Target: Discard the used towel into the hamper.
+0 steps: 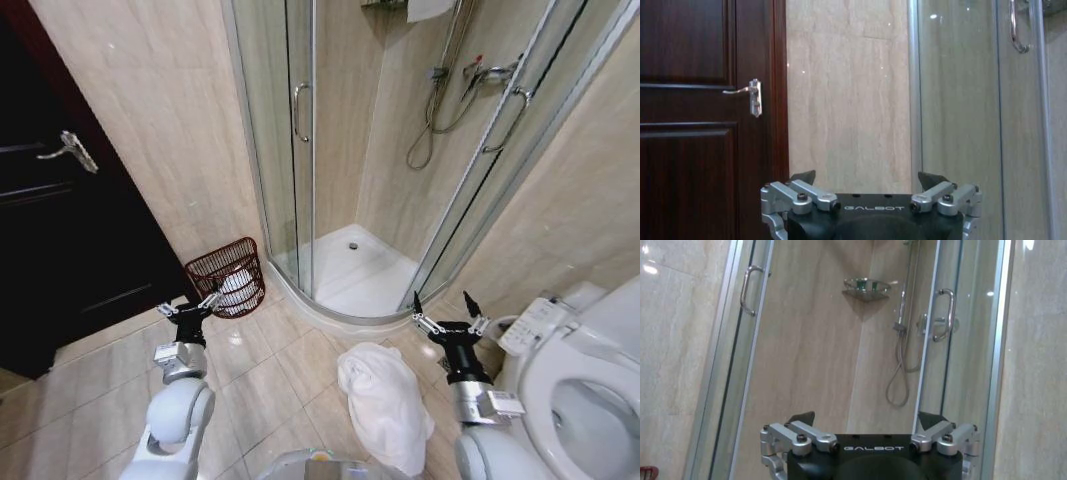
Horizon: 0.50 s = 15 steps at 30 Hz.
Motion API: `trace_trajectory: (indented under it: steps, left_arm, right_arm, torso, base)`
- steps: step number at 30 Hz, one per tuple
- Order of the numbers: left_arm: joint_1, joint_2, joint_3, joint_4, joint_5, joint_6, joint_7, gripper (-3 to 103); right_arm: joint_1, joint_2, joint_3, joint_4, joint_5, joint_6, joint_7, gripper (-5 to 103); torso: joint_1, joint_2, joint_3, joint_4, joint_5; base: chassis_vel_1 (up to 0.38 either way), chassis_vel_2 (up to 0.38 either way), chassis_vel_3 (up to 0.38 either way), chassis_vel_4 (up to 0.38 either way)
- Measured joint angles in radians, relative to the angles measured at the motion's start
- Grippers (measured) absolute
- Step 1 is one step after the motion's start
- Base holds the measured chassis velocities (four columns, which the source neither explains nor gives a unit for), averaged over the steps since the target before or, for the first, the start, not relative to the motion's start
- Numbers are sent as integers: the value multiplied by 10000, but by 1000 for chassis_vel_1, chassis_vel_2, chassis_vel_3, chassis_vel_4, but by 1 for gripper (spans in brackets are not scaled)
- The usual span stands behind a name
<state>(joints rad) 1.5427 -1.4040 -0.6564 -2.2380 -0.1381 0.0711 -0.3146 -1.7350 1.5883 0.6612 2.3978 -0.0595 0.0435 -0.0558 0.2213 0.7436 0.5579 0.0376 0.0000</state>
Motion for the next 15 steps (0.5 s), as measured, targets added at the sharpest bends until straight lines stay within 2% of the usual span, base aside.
trace_trajectory:
  steps: [7, 10, 15]
  left_arm:
    - [-2, 68, -55, 54, -41, -19, 74, 100]
    - [-1, 103, -90, 54, -112, -34, 284, 100]
    - [25, 154, -405, 58, -440, -253, 1433, 100]
  right_arm:
    - [1, 0, 25, 0, 53, -15, -1, 100]
    - [1, 5, 28, 0, 66, -29, -4, 100]
    - [20, 3, 102, 30, 391, -245, -122, 100]
  torso:
    - [137, 311, 174, 0, 0]
    - [189, 426, 237, 0, 0]
    - [289, 659, 369, 0, 0]
  base:
    - [0, 0, 0, 0]
    - [0, 0, 0, 0]
    - [0, 0, 0, 0]
